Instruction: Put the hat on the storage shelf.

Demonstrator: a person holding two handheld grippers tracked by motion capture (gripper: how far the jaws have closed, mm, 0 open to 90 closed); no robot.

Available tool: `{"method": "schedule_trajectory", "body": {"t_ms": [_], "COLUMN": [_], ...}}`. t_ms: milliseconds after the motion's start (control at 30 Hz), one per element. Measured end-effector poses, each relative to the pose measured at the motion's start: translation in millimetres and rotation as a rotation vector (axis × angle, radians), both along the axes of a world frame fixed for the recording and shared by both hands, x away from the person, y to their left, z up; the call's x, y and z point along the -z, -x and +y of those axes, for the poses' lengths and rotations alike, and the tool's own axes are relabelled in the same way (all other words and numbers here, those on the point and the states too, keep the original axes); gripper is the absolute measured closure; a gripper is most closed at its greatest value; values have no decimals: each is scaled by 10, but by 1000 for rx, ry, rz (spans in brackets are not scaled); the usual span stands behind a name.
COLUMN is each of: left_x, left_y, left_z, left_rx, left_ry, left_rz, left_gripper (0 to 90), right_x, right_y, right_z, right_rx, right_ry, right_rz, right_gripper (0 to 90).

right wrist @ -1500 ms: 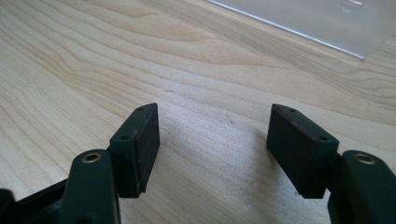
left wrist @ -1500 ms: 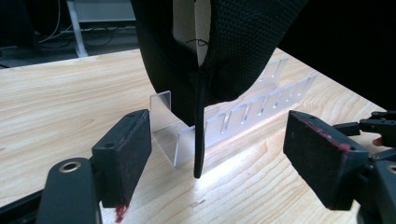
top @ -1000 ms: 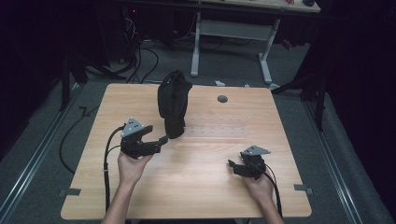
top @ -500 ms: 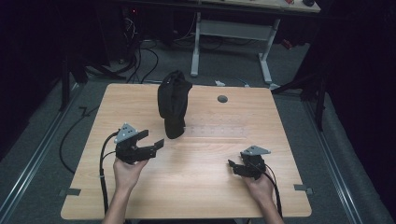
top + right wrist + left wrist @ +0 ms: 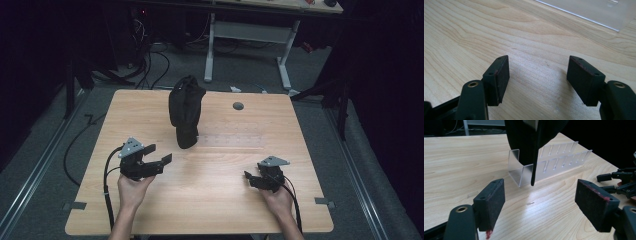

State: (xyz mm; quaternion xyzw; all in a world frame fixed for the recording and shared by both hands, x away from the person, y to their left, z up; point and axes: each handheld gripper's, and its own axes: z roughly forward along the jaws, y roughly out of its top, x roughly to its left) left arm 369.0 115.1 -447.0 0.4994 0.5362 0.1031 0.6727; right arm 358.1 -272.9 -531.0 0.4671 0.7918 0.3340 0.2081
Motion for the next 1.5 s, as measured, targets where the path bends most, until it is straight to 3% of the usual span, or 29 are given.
{"method": "schedule_trajectory", "body": {"t_ms": [1100,1500], "left_x": [244,368], "left_y": [88,113], "left_z": [104,117], "left_rx": [-7,-14], "left_ry": [45,40], "left_rz": [57,80], "left_gripper": [244,250], "right_x": [0,1], "right_y": [1,0], "right_z": [2,0], "right_rx": [2,0], "right_ry": [-2,0], "right_rz": [1,0], "right_gripper": [348,349]}}
